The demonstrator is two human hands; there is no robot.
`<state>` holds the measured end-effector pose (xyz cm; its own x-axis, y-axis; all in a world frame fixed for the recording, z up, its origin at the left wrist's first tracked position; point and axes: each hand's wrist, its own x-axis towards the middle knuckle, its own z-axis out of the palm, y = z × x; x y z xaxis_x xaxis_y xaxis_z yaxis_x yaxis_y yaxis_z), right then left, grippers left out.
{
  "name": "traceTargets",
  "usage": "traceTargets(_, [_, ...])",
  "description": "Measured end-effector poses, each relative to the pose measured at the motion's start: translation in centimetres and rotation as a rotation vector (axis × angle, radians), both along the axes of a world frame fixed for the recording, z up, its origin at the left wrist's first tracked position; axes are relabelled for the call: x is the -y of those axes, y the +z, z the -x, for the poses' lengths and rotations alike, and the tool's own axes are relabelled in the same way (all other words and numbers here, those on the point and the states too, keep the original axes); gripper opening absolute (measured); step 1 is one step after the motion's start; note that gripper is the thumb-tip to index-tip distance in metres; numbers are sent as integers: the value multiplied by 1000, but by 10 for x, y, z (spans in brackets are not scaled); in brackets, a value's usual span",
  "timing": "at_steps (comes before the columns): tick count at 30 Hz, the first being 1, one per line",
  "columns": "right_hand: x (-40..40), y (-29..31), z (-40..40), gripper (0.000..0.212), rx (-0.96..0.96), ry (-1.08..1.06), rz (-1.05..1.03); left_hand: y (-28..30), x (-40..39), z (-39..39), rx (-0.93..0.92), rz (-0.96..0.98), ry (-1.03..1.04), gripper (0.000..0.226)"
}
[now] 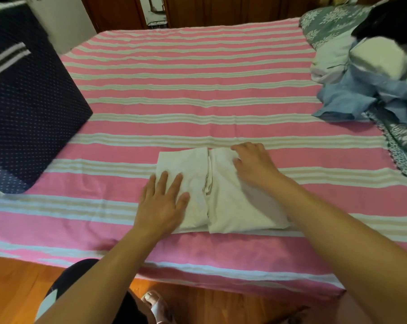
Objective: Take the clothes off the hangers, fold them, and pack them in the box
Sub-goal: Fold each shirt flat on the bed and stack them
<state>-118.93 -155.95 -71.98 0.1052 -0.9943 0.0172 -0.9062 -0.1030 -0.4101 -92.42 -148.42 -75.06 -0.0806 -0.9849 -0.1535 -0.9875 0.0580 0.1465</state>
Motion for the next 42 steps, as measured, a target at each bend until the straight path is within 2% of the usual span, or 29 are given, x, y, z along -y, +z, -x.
traceTargets(2, [26, -3, -2, 43, -89, 81, -51, 10, -6, 10, 27, 104, -15, 68])
traceTargets(3, [36, -5, 0, 42, -128, 129, -61, 16, -14, 17, 17, 231, -68, 61])
traceTargets(5, [48, -8, 5, 38, -183, 210, -45, 23, -36, 34, -87, 486, -294, 49])
traceTargets(6, [52, -10, 7, 35, -202, 235, -30, 25, -48, 45, -116, 510, -450, 48])
traceTargets(8, [58, -13, 11, 29, -222, 275, 5, 23, -59, 63, -23, 428, -664, 60])
traceTargets(9, [60, -14, 12, 27, -222, 294, 12, 19, -58, 69, 36, 390, -694, 62])
traceTargets(11, [64, -15, 17, 25, -206, 342, 19, 14, -49, 80, 89, 374, -669, 53])
traceTargets(13, [70, -11, 30, 26, -200, 343, -12, 12, -43, 88, 63, 402, -672, 41])
traceTargets(16, [78, -9, 49, 24, -188, 330, -44, 11, -40, 99, -3, 398, -700, 40])
traceTargets(18, [75, -11, 48, 21, -171, 338, -7, 10, -42, 101, 51, 404, -675, 38])
traceTargets(21, [64, -22, 41, 46, -295, 246, 37, 16, -52, 90, 62, 369, -635, 48])
traceTargets(22, [56, -21, 40, 56, -279, 165, 80, 21, -56, 85, 28, 350, -602, 56])
traceTargets(24, [37, -15, 44, 62, -110, -32, 175, 34, -55, 73, -66, 331, -471, 67])
traceTargets(25, [25, -11, 48, 58, -14, -127, 186, 38, -49, 70, -112, 318, -390, 69])
traceTargets(27, [-9, -7, 55, 44, 119, -262, 78, 38, -35, 72, -133, 275, -293, 71])
traceTargets(29, [-47, -3, 58, 22, 195, -321, -70, 24, -24, 84, -26, 232, -389, 73])
traceTargets(32, [-78, 2, 53, 22, 282, -386, -151, -3, -22, 102, 134, 30, -550, 75])
traceTargets(34, [-80, 5, 50, 18, 341, -420, -216, -2, -19, 103, 122, -27, -558, 76])
traceTargets(35, [-80, 7, 48, 17, 436, -465, -270, 7, -20, 101, 96, -44, -565, 75])
traceTargets(36, [-79, 10, 46, 18, 577, -503, -341, 18, -21, 97, 33, -50, -556, 74])
traceTargets(38, [-76, 19, 44, 24, 846, -536, -481, 45, -26, 83, -273, 7, -414, 67])
traceTargets(40, [-74, 39, 39, 30, 998, -489, -568, 71, -29, 53, -697, 48, -103, 53])
traceTargets(42, [-65, 62, 26, 32, 1060, -376, -545, 94, -24, 13, -1176, -89, 218, 38])
